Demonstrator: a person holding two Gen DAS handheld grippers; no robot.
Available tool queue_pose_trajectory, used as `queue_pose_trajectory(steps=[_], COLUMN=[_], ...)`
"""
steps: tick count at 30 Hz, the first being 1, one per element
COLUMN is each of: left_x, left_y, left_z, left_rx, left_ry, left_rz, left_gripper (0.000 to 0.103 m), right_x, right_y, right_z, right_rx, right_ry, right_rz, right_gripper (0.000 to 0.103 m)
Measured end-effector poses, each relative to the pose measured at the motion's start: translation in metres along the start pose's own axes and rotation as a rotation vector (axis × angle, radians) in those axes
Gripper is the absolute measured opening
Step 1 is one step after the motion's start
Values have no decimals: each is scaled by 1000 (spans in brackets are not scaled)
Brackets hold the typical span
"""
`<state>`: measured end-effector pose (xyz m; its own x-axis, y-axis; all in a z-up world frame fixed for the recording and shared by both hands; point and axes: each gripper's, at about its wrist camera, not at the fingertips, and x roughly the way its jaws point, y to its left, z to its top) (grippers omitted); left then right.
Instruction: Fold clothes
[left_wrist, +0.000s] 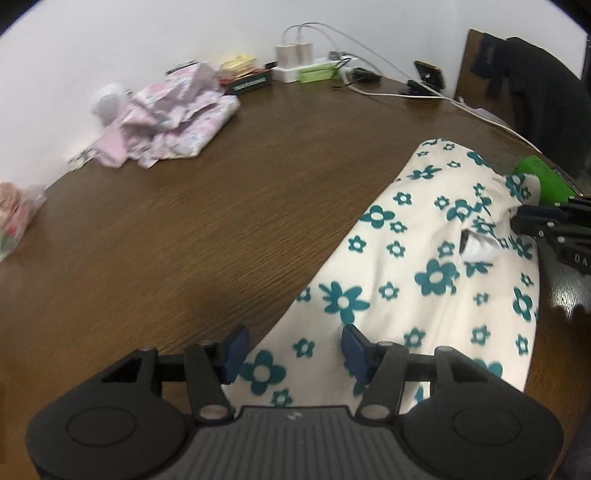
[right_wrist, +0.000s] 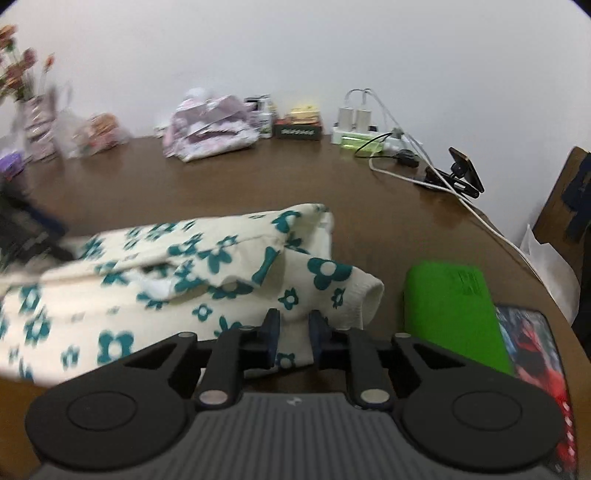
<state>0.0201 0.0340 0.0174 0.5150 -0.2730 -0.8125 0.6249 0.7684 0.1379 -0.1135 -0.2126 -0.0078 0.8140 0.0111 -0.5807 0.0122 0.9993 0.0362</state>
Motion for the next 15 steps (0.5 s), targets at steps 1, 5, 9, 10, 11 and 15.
queue_pose_trajectory(steps=[1, 5, 9, 10, 11, 15], left_x=[-5, -19, -12, -11, -10, -12], left_y=[2, 22, 38, 37, 34, 18], left_z=[-2, -15, -20, -21, -22, -28], left_rx=[0, -2, -89, -89, -90, -110], left_ry=[-3, -29, -7, -1, 2, 15], left_rz=[11, 46, 35, 31, 28, 12], left_gripper=[55, 59, 48, 39, 33, 30], right_x=[5, -13, -5, -5, -3, 14], right_y=[0, 21, 46, 47, 46, 25], right_z=[3, -6, -16, -16, -14, 0], right_rx=[0, -20, -124, -136, -138, -106], right_ry=[-1, -4, 24, 24, 32, 38], right_rz=[-8, 168, 167, 159, 148, 84], right_gripper=[19, 37, 33, 30, 29, 29])
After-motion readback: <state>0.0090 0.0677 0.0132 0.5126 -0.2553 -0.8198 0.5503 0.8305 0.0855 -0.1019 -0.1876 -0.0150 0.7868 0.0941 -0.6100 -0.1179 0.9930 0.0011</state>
